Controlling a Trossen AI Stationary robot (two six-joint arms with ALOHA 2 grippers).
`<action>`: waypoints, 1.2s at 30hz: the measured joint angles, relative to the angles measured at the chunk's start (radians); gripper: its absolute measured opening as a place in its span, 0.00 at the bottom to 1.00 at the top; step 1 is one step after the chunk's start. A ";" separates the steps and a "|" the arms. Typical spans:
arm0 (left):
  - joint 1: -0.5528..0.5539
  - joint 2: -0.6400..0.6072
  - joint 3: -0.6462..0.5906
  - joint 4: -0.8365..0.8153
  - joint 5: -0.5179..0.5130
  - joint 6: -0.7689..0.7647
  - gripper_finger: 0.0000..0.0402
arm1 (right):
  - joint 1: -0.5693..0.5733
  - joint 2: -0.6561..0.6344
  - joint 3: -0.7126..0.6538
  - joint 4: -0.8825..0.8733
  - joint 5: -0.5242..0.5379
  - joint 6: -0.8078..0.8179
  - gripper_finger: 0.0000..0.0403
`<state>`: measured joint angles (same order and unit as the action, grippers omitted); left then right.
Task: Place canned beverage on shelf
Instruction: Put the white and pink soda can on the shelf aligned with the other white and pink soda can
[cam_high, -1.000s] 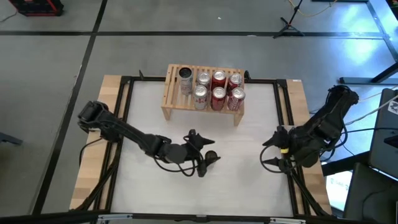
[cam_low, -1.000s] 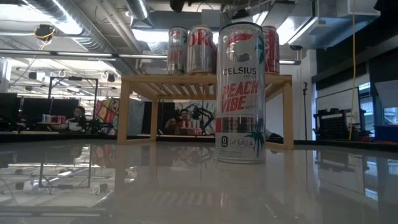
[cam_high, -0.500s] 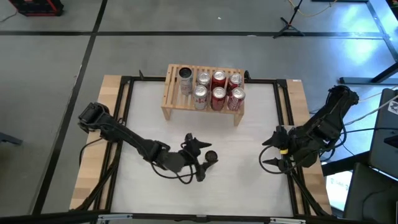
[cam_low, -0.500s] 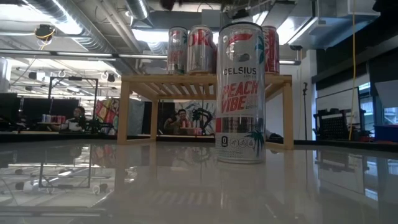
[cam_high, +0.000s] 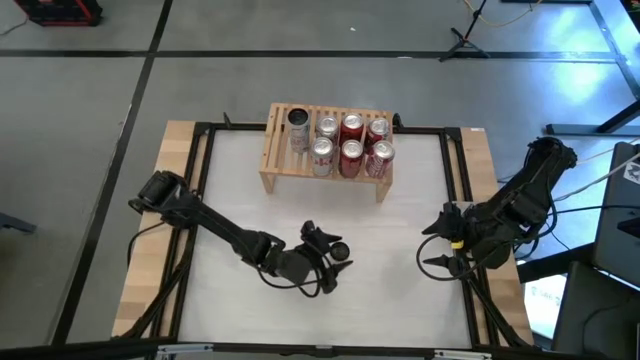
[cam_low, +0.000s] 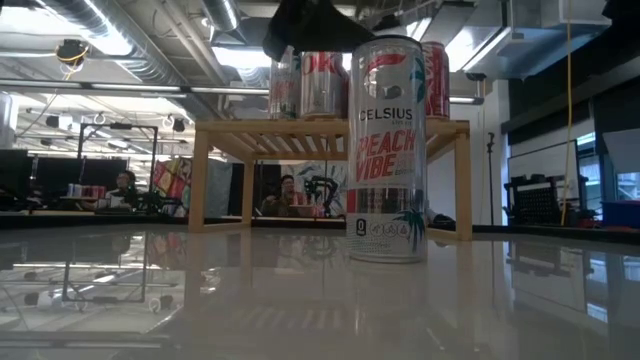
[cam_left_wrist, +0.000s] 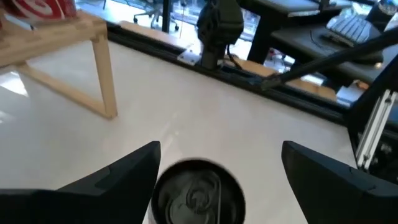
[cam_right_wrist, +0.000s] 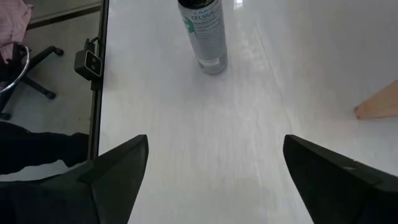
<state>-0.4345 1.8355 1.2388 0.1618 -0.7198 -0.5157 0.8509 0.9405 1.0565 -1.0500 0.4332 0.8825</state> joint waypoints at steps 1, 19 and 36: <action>0.002 0.000 0.000 -0.007 0.006 -0.002 0.81 | 0.000 0.000 0.000 0.000 0.000 0.000 0.90; 0.003 0.048 0.002 -0.007 0.033 -0.049 0.81 | 0.000 0.000 0.000 0.004 -0.026 0.003 0.90; 0.002 0.052 -0.001 0.055 -0.010 -0.003 0.81 | 0.000 0.000 0.000 0.005 -0.034 0.003 0.90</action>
<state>-0.4324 1.8877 1.2377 0.2166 -0.7302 -0.5184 0.8509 0.9405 1.0565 -1.0447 0.3992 0.8852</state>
